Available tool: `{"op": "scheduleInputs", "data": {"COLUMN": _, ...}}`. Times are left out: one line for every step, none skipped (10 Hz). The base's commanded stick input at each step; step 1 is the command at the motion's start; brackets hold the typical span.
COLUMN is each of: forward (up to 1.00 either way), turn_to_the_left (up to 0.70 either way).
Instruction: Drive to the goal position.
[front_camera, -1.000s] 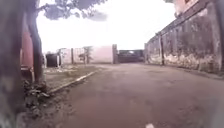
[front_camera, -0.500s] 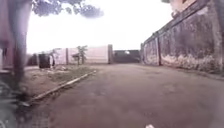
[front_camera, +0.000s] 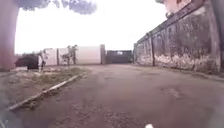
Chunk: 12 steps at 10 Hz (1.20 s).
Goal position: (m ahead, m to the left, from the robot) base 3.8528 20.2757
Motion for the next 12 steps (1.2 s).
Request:
{"op": "scheduleInputs", "data": {"forward": 0.70, "turn_to_the_left": 0.00}}
{"op": "scheduleInputs", "data": {"forward": 0.70, "turn_to_the_left": 0.00}}
{"op": "scheduleInputs", "data": {"forward": 0.70, "turn_to_the_left": -0.03}}
{"op": "scheduleInputs", "data": {"forward": 0.70, "turn_to_the_left": -0.24}}
{"op": "scheduleInputs", "data": {"forward": 0.70, "turn_to_the_left": -0.27}}
{"op": "scheduleInputs", "data": {"forward": 0.70, "turn_to_the_left": -0.10}}
{"op": "scheduleInputs", "data": {"forward": 0.70, "turn_to_the_left": 0.00}}
{"op": "scheduleInputs", "data": {"forward": 0.70, "turn_to_the_left": 0.00}}
{"op": "scheduleInputs", "data": {"forward": 0.70, "turn_to_the_left": 0.00}}
{"op": "scheduleInputs", "data": {"forward": 0.70, "turn_to_the_left": 0.00}}
{"op": "scheduleInputs", "data": {"forward": 0.70, "turn_to_the_left": 0.00}}
{"op": "scheduleInputs", "data": {"forward": 0.70, "turn_to_the_left": 0.00}}
